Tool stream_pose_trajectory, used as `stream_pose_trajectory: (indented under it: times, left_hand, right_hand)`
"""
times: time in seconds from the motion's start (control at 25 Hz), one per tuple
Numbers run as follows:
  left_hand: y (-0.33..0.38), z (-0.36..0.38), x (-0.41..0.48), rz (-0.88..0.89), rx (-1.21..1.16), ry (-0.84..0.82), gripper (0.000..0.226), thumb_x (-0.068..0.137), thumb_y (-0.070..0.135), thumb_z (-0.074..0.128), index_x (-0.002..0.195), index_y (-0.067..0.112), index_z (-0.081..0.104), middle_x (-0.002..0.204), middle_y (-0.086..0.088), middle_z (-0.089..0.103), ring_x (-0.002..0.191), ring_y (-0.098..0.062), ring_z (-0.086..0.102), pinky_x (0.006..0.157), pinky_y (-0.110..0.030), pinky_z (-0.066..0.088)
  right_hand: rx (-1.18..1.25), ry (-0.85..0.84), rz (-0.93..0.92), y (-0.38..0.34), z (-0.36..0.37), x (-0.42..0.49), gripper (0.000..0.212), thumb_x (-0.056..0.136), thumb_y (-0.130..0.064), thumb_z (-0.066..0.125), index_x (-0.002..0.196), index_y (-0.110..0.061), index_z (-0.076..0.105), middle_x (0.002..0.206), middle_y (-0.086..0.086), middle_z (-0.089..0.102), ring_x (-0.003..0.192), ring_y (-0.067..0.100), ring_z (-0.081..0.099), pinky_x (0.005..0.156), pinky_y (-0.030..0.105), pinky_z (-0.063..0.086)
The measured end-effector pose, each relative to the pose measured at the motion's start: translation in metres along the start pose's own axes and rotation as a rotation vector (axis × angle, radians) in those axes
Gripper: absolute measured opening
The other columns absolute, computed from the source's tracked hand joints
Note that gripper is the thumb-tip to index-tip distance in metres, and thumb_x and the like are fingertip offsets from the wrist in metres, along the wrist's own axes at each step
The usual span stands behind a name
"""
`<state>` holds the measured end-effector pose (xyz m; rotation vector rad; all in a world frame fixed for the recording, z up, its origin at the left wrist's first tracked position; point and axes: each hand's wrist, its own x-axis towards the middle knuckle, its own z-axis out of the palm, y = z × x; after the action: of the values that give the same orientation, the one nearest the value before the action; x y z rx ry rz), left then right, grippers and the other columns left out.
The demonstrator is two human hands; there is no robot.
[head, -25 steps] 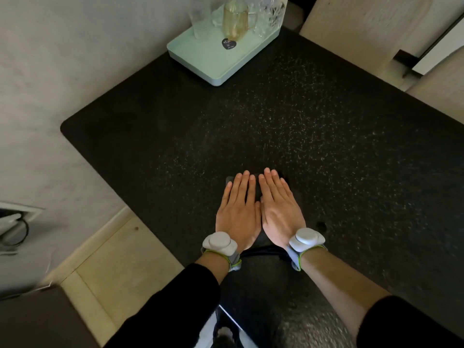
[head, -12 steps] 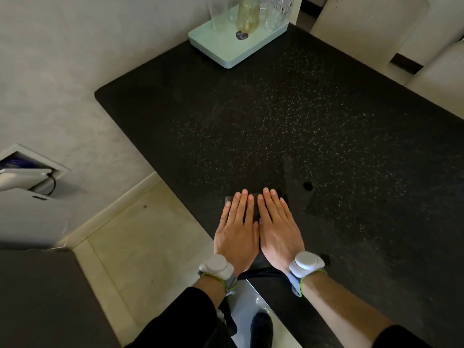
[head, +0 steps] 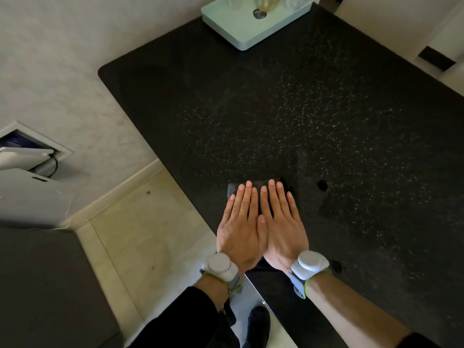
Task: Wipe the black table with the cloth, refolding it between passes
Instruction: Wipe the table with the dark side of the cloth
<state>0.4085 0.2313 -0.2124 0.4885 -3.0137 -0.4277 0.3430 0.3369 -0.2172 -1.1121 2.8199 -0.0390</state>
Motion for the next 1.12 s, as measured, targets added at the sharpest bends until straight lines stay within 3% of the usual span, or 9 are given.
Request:
stream_pose_trajectory:
  times: [0.08, 0.32, 0.48, 0.8, 1.0, 1.12]
  left_hand:
    - [-0.015, 0.0, 0.026, -0.022, 0.025, -0.009, 0.059, 0.105, 0.032, 0.016, 0.16, 0.01, 0.012, 0.169, -0.008, 0.006, 0.156, -0.017, -0.001, 0.126, -0.04, 0.012]
    - [-0.063, -0.004, 0.116, -0.037, 0.034, 0.017, 0.058, 0.105, 0.031, 0.01, 0.16, 0.011, 0.016, 0.168, -0.006, 0.01, 0.156, -0.016, 0.004, 0.127, -0.038, 0.011]
    - [-0.102, -0.014, 0.184, -0.023, 0.038, 0.02, 0.061, 0.105, 0.034, 0.0, 0.16, 0.012, 0.015, 0.169, -0.006, 0.009, 0.156, -0.015, 0.003, 0.127, -0.037, 0.009]
    - [-0.188, -0.034, 0.317, -0.088, 0.0, 0.063, 0.064, 0.101, 0.034, 0.004, 0.159, 0.012, 0.02, 0.168, -0.005, 0.013, 0.155, -0.016, 0.006, 0.127, -0.035, 0.005]
    - [-0.218, -0.037, 0.358, -0.103, -0.021, 0.062, 0.055, 0.107, 0.031, 0.012, 0.159, 0.012, 0.02, 0.168, -0.004, 0.012, 0.155, -0.016, 0.005, 0.127, -0.034, 0.005]
    - [-0.216, -0.037, 0.348, -0.093, -0.005, 0.051, 0.063, 0.102, 0.034, 0.006, 0.159, 0.011, 0.018, 0.168, -0.006, 0.012, 0.156, -0.018, 0.006, 0.127, -0.035, 0.006]
  right_hand:
    - [0.008, 0.014, -0.001, -0.002, 0.001, 0.031, 0.068, 0.101, -0.037, 0.012, 0.159, -0.003, 0.007, 0.168, 0.019, 0.0, 0.156, 0.032, -0.004, 0.125, 0.05, 0.013]
    - [-0.004, 0.041, -0.02, -0.006, -0.002, 0.133, 0.065, 0.104, -0.037, 0.023, 0.159, -0.005, 0.009, 0.168, 0.017, 0.004, 0.156, 0.03, 0.0, 0.126, 0.049, 0.012]
    - [0.013, 0.082, -0.007, -0.015, -0.009, 0.21, 0.062, 0.104, -0.033, 0.017, 0.159, -0.006, 0.012, 0.168, 0.016, 0.009, 0.156, 0.029, 0.004, 0.126, 0.047, 0.012]
    - [0.061, 0.136, -0.05, -0.039, -0.02, 0.368, 0.059, 0.108, -0.037, 0.012, 0.16, -0.009, 0.012, 0.168, 0.013, 0.009, 0.156, 0.027, 0.003, 0.127, 0.046, 0.008]
    - [0.063, 0.141, -0.053, -0.049, -0.019, 0.418, 0.061, 0.106, -0.038, 0.008, 0.16, -0.009, 0.015, 0.168, 0.012, 0.013, 0.156, 0.027, 0.007, 0.126, 0.046, 0.01]
    - [0.05, 0.131, -0.052, -0.049, -0.02, 0.408, 0.063, 0.106, -0.041, 0.009, 0.16, -0.008, 0.016, 0.168, 0.014, 0.014, 0.156, 0.027, 0.008, 0.126, 0.046, 0.01]
